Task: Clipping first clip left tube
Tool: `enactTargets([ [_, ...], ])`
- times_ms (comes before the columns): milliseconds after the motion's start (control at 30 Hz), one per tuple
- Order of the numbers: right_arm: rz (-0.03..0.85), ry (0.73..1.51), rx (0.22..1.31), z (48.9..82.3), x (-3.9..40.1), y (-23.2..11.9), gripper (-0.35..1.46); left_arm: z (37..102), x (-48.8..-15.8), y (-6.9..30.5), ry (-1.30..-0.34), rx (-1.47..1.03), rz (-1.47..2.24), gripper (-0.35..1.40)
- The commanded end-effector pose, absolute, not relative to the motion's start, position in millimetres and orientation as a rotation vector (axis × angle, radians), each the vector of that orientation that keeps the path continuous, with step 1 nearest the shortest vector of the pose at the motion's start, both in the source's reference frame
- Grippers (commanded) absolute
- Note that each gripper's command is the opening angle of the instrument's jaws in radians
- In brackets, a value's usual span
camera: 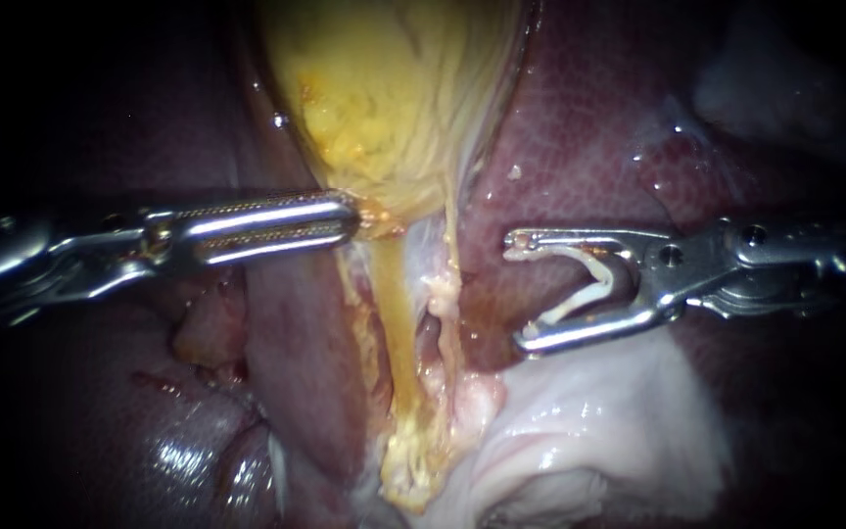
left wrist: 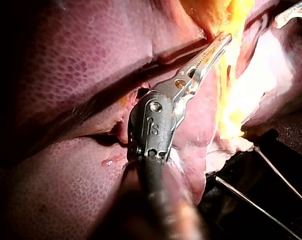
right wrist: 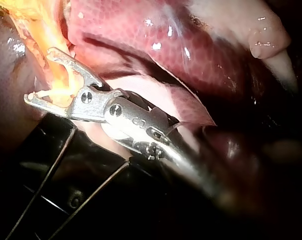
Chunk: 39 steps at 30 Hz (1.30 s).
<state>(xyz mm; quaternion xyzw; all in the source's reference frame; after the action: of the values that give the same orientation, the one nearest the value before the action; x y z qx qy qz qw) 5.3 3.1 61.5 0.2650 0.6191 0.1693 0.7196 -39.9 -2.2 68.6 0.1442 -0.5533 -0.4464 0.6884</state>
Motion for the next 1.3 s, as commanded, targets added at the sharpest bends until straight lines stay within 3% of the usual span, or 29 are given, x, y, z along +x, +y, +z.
enactTargets([
  [33,0.374,1.369,0.586,61.4,5.3,3.1,0.60,68.5,-39.7,-2.1,-1.232,0.319,-1.000,-0.35],
  [300,0.374,1.369,0.586,61.4,5.3,3.0,0.60,67.6,-39.8,-2.7,-1.225,0.304,-1.015,-0.35],
  [433,0.373,1.368,0.587,61.4,5.1,3.0,0.60,66.0,-40.2,-3.7,-1.218,0.295,-1.023,0.37],
  [533,0.373,1.368,0.587,61.4,5.1,3.0,0.60,64.8,-40.6,-4.6,-1.213,0.282,-1.033,0.61],
  [733,0.374,1.369,0.585,61.5,5.3,3.0,0.60,63.2,-42.4,-6.2,-1.187,0.210,-1.085,0.84],
  [967,0.373,1.371,0.582,61.8,5.7,2.7,0.60,63.4,-45.3,-5.8,-1.111,0.139,-1.158,0.88],
  [1300,0.369,1.371,0.583,61.8,5.6,2.5,0.60,64.0,-48.2,-5.0,-1.045,0.115,-1.245,0.59],
])
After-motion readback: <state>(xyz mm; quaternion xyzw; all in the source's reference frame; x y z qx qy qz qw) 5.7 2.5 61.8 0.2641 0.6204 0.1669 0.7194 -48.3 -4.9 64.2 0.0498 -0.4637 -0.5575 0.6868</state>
